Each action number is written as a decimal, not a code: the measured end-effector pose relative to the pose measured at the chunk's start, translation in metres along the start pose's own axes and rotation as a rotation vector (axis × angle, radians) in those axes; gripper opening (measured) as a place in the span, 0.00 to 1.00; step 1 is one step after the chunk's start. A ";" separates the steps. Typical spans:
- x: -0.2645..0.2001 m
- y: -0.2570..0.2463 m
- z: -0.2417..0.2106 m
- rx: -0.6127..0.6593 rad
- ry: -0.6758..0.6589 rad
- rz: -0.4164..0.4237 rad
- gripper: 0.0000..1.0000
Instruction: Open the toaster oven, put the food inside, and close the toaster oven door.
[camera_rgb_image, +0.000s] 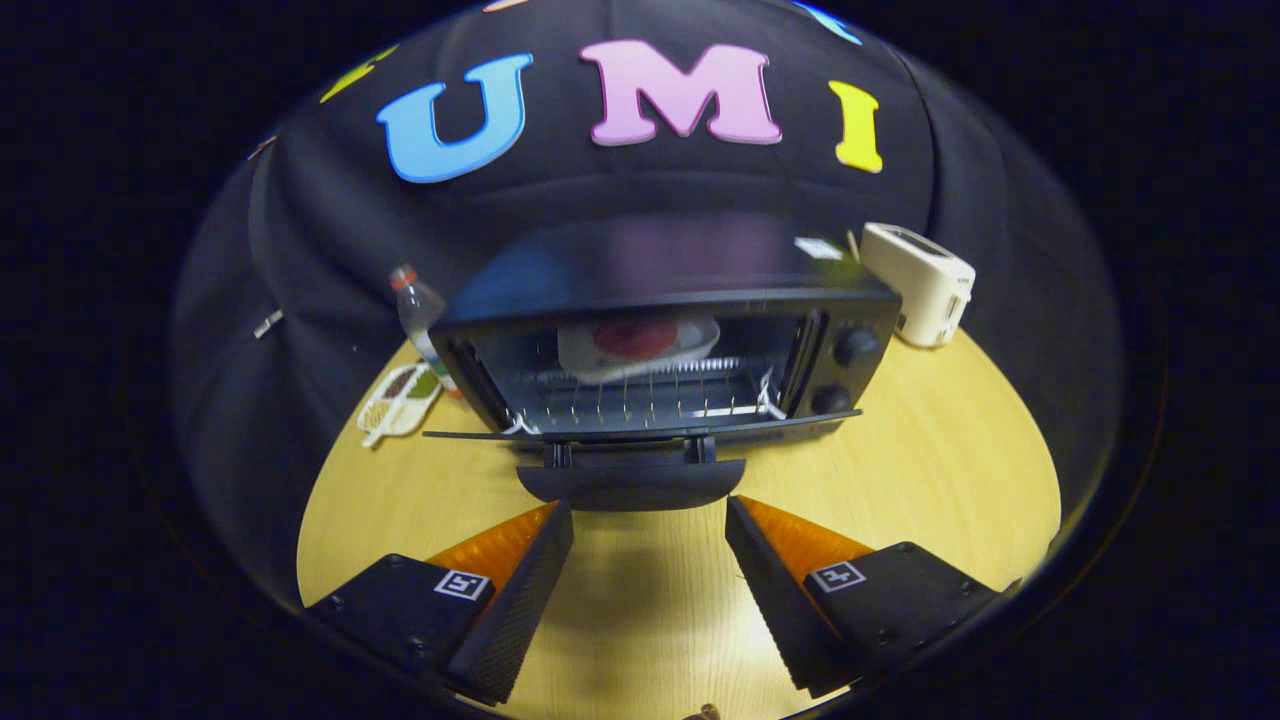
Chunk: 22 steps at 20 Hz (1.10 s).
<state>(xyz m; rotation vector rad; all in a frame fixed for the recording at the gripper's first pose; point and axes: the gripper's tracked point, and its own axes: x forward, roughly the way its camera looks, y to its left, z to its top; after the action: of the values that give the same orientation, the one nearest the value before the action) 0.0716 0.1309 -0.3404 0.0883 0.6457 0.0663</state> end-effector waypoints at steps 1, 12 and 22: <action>-0.014 0.001 0.019 0.000 -0.066 0.017 1.00; -0.234 -0.139 0.167 -0.065 -0.550 -0.063 0.99; -0.292 -0.191 0.199 -0.029 -0.656 -0.077 0.98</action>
<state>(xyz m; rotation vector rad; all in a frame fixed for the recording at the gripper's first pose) -0.0340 -0.0970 -0.0275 0.0520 -0.0072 -0.0286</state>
